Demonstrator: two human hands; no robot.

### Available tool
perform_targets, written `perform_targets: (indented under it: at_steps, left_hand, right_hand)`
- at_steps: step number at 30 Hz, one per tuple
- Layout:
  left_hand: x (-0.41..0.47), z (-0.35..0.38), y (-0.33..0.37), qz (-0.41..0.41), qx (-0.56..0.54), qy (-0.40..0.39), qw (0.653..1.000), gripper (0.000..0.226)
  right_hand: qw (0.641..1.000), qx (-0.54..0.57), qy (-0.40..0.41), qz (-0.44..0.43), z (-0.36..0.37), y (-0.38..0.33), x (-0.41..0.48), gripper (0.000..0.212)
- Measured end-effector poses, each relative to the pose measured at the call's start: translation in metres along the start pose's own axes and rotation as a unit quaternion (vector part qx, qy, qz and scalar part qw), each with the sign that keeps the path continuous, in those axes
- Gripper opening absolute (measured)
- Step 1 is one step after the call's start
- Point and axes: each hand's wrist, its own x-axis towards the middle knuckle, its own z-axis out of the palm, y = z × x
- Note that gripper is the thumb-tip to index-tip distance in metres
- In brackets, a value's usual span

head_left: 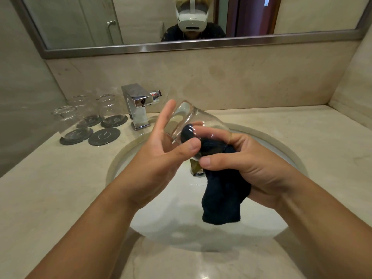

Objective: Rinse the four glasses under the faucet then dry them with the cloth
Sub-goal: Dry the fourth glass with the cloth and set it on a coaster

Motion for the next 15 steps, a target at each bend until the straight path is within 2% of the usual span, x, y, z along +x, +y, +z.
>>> perform_targets:
  at_steps: [2, 6, 11, 15]
  left_hand:
    - [-0.0002, 0.0009, 0.0002, -0.011, -0.001, 0.001, 1.000, 0.108]
    - [0.0033, 0.0044, -0.0029, -0.017, 0.018, 0.015, 1.000, 0.127]
    - [0.0078, 0.0010, -0.0078, -0.010, 0.023, 0.058, 0.998, 0.101]
    - [0.0081, -0.0021, -0.0049, -0.002, -0.017, 0.061, 0.998, 0.105]
  right_hand:
    - [1.000, -0.013, 0.006, -0.012, 0.0015, 0.0009, 0.0001, 0.052]
    - [0.994, -0.094, 0.029, -0.046, 0.0080, 0.0018, -0.0017, 0.051]
    - [0.997, -0.071, 0.013, -0.010, 0.0057, -0.0005, -0.0016, 0.051]
    - [0.999, -0.030, -0.019, 0.020, 0.0044, -0.0013, -0.0013, 0.052]
